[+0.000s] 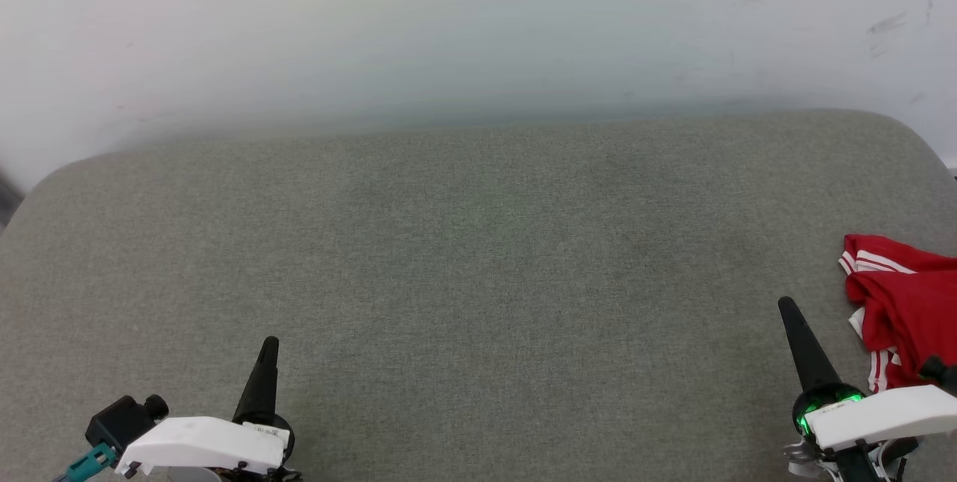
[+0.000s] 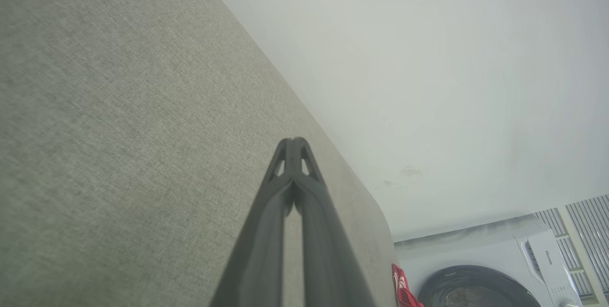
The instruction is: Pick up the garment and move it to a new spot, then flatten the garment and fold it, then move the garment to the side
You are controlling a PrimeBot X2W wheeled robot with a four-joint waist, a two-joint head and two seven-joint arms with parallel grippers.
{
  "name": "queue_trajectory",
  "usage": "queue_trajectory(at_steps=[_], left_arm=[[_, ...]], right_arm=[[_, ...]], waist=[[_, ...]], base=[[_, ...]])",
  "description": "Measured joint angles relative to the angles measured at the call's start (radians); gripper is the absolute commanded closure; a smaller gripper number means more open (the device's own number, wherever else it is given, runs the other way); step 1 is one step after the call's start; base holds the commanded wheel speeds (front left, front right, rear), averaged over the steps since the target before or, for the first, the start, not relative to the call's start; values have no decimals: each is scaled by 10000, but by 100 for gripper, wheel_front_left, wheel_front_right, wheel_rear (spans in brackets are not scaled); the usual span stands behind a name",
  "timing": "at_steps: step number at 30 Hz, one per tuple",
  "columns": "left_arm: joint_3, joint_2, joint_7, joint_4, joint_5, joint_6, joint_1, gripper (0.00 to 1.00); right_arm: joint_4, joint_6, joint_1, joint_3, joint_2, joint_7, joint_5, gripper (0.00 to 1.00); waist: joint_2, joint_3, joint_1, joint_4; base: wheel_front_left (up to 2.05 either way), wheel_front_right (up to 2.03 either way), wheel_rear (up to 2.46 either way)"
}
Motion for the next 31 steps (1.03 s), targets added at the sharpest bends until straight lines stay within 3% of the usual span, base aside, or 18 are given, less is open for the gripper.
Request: queue_trajectory(at_steps=[31], left_arm=[[514, -215, 807, 443, -2938, -366, -561, 100]], right_arm=[[734, 0, -482, -255, 111, 157, 3116, 100]], waist=[[0, 27, 0, 86]], base=[[0, 0, 0]])
